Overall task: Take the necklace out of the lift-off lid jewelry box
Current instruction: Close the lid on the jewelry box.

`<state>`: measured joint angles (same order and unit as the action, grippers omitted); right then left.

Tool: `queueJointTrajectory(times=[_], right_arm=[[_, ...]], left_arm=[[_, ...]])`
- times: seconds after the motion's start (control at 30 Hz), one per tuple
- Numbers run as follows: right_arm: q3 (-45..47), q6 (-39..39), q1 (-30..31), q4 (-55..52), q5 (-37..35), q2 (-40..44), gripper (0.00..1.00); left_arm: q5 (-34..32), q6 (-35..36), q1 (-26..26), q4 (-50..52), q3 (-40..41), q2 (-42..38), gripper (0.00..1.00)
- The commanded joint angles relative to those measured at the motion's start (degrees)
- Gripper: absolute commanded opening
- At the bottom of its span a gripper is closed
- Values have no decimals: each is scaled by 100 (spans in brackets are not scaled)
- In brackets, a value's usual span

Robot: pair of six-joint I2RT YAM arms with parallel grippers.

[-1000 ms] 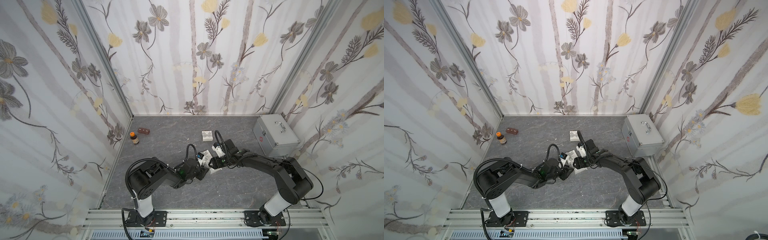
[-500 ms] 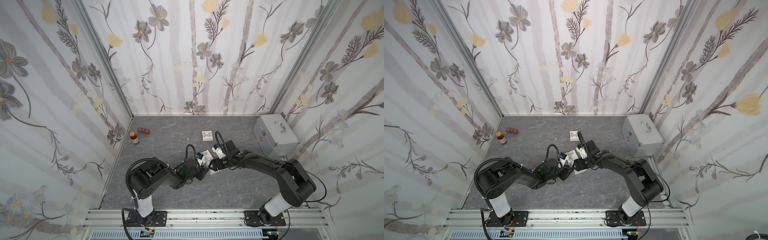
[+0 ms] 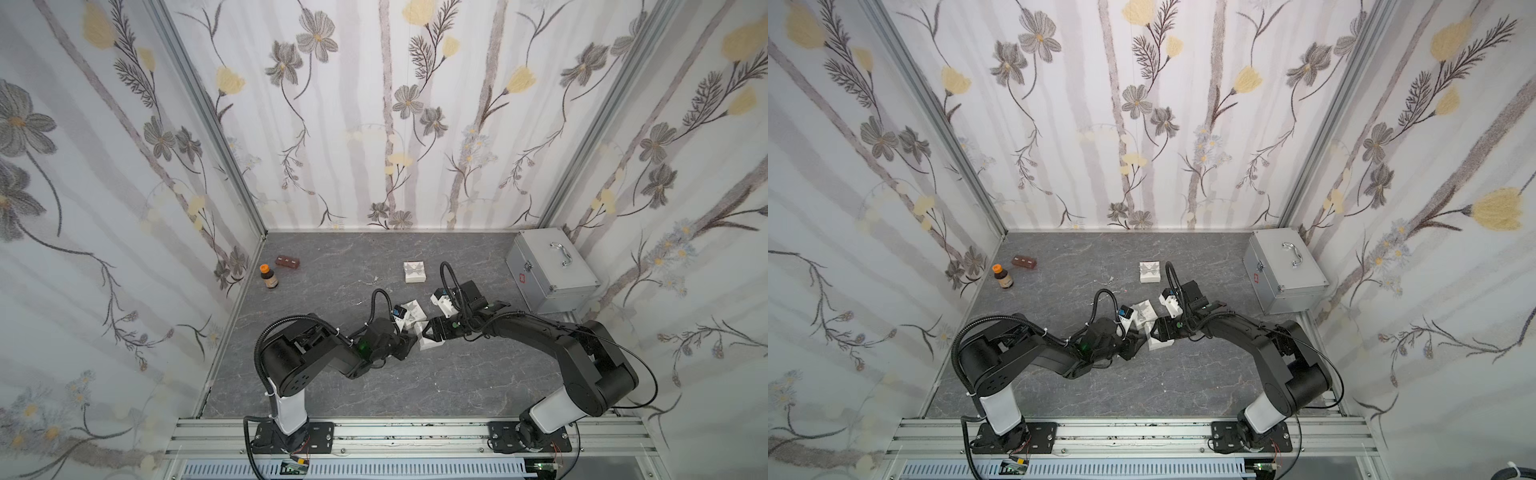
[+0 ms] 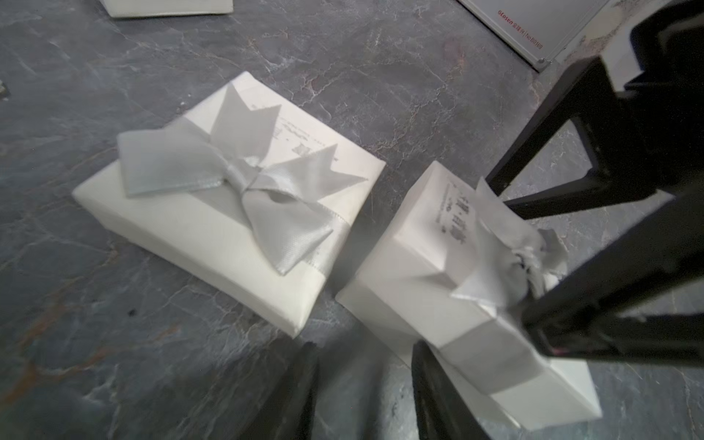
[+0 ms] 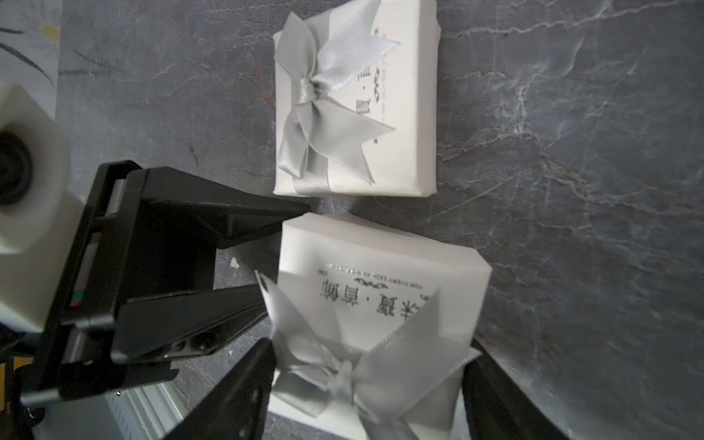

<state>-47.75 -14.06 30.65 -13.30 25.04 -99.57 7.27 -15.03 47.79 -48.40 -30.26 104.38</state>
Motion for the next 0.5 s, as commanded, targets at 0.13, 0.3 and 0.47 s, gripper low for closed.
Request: queueJointTrajectory(times=[0.13, 0.3, 0.47], right_arm=[[-22, -17, 19, 241, 230, -91, 68], [-33, -26, 46, 233, 211, -139, 67], [-57, -45, 81, 196, 41, -192, 67]], left_arm=[[22, -115, 9, -2, -119, 147, 43], [33, -143, 3, -12, -171, 220, 43], [48, -167, 12, -3, -136, 218, 43]])
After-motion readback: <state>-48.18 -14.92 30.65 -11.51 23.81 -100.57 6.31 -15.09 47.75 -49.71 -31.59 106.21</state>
